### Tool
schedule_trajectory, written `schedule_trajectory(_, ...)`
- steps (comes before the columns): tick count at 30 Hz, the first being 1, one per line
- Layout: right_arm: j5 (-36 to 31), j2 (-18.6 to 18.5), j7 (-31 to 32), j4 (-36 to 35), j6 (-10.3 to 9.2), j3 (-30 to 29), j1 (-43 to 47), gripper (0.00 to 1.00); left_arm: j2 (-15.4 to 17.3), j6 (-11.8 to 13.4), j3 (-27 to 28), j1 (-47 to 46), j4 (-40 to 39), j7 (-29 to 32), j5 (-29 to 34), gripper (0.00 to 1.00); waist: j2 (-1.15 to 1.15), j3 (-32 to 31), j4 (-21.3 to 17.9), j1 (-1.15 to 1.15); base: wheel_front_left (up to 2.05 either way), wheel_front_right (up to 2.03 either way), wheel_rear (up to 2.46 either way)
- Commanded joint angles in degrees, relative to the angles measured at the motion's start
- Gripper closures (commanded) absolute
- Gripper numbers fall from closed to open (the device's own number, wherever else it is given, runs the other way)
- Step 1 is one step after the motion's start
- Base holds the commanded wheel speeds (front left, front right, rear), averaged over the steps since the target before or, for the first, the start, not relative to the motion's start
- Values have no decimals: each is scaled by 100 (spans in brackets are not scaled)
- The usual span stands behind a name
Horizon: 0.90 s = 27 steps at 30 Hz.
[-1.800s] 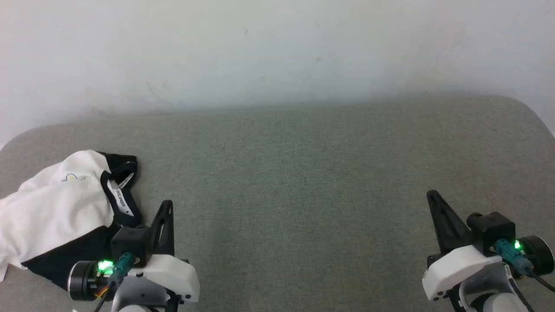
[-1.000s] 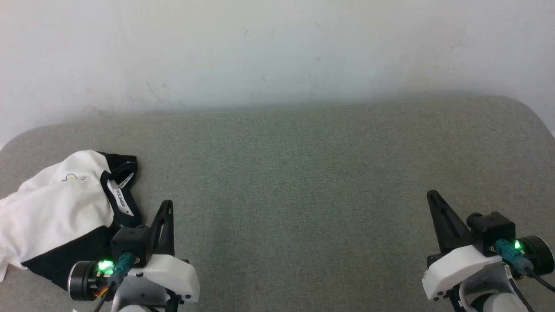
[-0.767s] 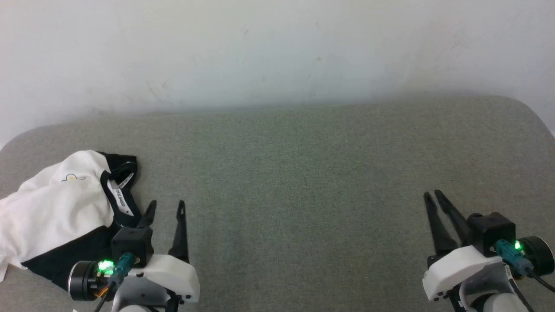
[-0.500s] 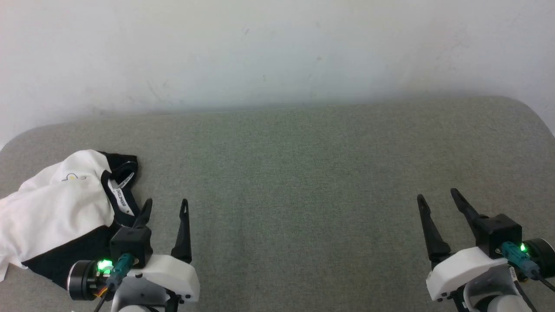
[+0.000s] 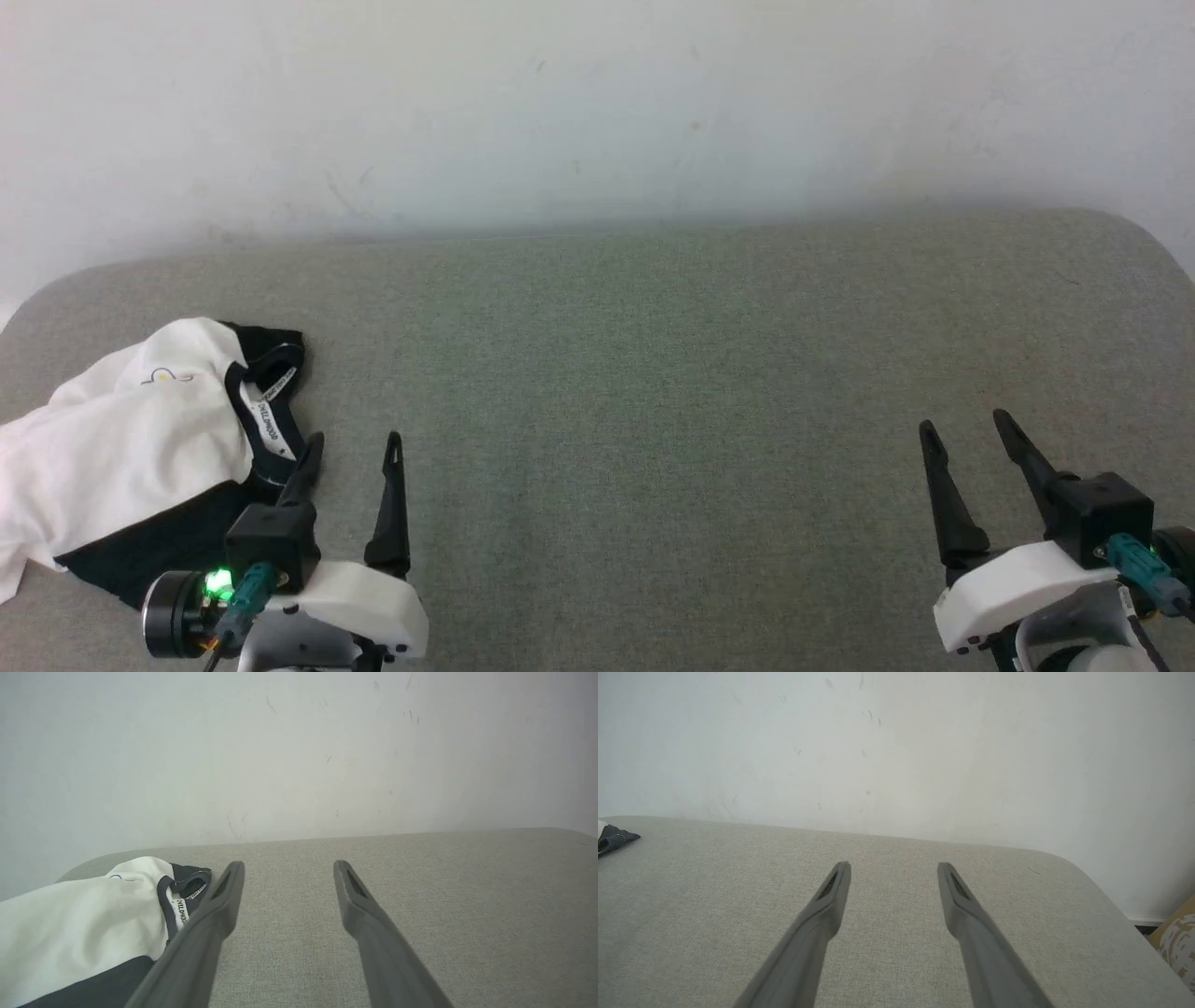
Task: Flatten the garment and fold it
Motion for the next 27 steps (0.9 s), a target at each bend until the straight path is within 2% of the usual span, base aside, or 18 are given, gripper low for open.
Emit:
schedule_trajectory(1, 51, 4, -63, -26, -2, -43, 74, 0, -6, -16, 16, 74, -63, -66, -36, 0, 0, 2, 23, 0, 0, 0, 0)
schedule_trajectory(11, 106, 6, -183, -72, -3, -141, 134, 0, -8, 35, 22, 179, -160, -186, -113, 0, 0, 4, 246, 0, 0, 0, 0)
schedule_trajectory(27, 69, 8, -374, -110, -4, -113, 169, 0, -11, 131, 118, 337, -344, -378, -309, 0, 0, 62, 817, 0, 0, 0, 0)
